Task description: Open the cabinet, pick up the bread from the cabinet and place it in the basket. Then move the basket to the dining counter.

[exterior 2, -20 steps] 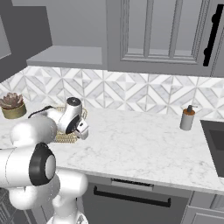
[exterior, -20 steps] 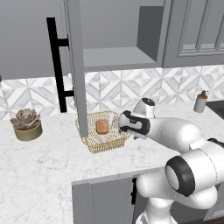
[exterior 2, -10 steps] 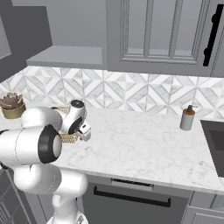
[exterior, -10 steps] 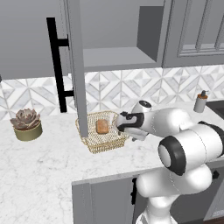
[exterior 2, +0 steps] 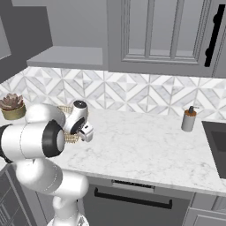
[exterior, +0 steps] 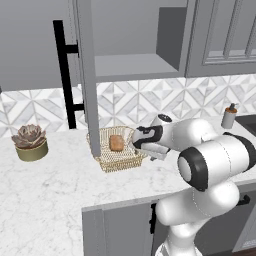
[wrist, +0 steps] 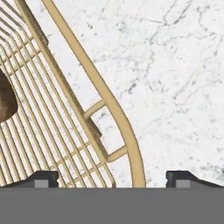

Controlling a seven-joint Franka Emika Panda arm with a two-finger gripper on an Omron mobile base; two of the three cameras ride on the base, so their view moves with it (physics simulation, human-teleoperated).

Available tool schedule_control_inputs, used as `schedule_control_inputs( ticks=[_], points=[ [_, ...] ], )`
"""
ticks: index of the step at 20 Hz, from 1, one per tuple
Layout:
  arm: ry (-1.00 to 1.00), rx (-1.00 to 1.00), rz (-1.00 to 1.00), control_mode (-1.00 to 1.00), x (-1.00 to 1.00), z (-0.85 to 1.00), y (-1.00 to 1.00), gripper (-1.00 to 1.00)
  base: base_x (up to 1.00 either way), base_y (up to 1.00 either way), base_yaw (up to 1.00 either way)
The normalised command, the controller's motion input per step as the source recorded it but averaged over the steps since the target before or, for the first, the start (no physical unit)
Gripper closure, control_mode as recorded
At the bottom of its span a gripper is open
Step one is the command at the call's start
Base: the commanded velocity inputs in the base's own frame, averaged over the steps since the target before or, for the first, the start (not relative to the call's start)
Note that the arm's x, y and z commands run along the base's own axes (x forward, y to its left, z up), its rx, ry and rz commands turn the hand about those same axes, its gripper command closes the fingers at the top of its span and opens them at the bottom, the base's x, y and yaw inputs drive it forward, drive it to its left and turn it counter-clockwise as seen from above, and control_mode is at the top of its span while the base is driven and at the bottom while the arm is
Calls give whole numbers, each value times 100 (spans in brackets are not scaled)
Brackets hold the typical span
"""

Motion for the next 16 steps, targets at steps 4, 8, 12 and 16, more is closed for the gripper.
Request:
schedule_control_inputs(
  ticks=[4,8,12,16],
  points=[
    [8,0,0,-100,0,-9,23,100,0,0,0],
    [2,0,0,-100,0,0,17,100,0,0,0],
    [1,0,-20,-100,-23,9,-11,100,0,0,0],
    [-18,13,-21,-100,-60,82,-15,100,0,0,0]
  ],
)
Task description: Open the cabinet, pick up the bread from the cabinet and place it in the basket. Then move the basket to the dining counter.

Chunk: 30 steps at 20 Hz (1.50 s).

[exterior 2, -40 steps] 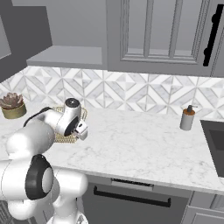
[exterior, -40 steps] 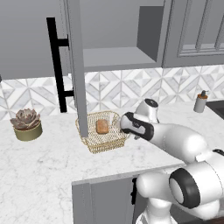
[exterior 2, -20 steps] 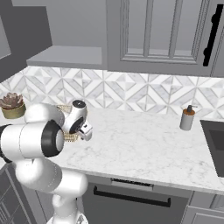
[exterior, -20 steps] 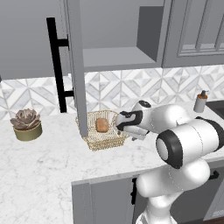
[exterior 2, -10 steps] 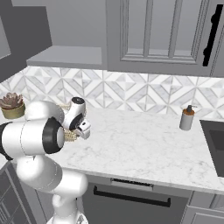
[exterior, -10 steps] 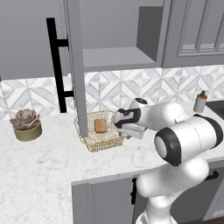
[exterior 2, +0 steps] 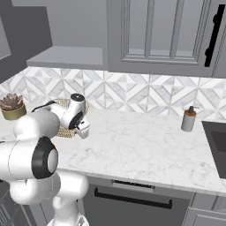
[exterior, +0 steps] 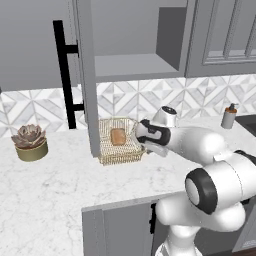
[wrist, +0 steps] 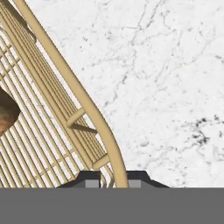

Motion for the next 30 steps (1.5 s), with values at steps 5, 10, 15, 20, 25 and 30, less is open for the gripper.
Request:
schedule_control_inputs(
  ticks=[5,10,15,20,25,30],
  points=[
    [-21,14,-13,-100,-74,97,-17,100,0,0,0],
    [-5,1,-1,-100,-73,95,-23,100,0,0,0],
    [3,-13,0,-100,-32,80,-37,100,0,0,0],
    [18,-16,0,-100,-14,57,-38,100,0,0,0],
    [13,0,1,-100,-62,9,-43,100,0,0,0],
    [7,0,1,-100,-63,9,-33,100,0,0,0]
  ],
)
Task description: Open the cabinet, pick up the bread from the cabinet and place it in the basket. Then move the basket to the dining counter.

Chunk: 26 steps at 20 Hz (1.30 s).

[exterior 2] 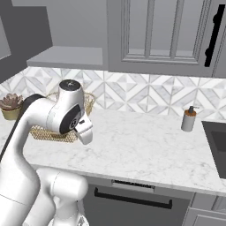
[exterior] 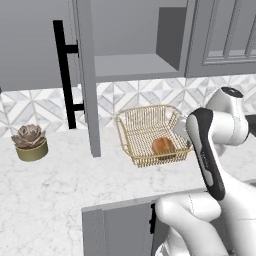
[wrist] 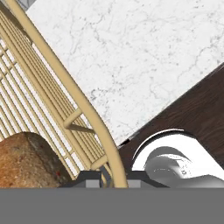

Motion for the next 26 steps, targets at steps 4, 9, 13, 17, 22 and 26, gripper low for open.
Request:
schedule_control_inputs(
  ticks=[4,9,13,17,22,26],
  points=[
    [7,0,-6,-100,-3,-5,-50,100,0,0,0],
    [0,0,-1,-100,0,0,-2,100,0,0,0],
    [-1,0,0,-100,-5,0,0,100,0,0,0],
    [0,1,-2,100,-21,0,-13,100,-34,-36,-12],
    [0,0,0,100,0,0,0,100,-47,-77,-57],
    [0,0,0,100,0,0,0,100,-13,-46,-75]
  ],
)
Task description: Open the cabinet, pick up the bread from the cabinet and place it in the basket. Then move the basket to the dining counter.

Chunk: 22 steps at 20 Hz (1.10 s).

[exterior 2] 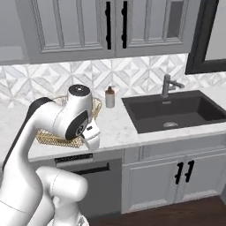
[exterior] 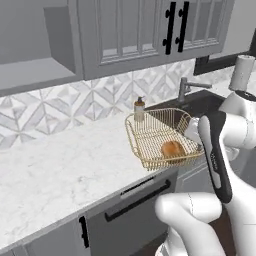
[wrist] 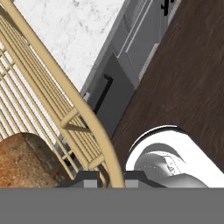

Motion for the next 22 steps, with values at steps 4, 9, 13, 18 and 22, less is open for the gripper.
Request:
schedule_control_inputs(
  ticks=[4,9,13,18,22],
  points=[
    [0,0,0,100,0,0,0,100,0,-26,-89],
    [0,0,0,100,0,0,0,100,1,-38,-88],
    [0,0,0,100,0,0,0,100,10,-81,-74],
    [0,0,0,100,0,0,0,100,48,-100,-42],
    [0,0,0,100,0,0,0,100,68,-100,-34]
  ],
)
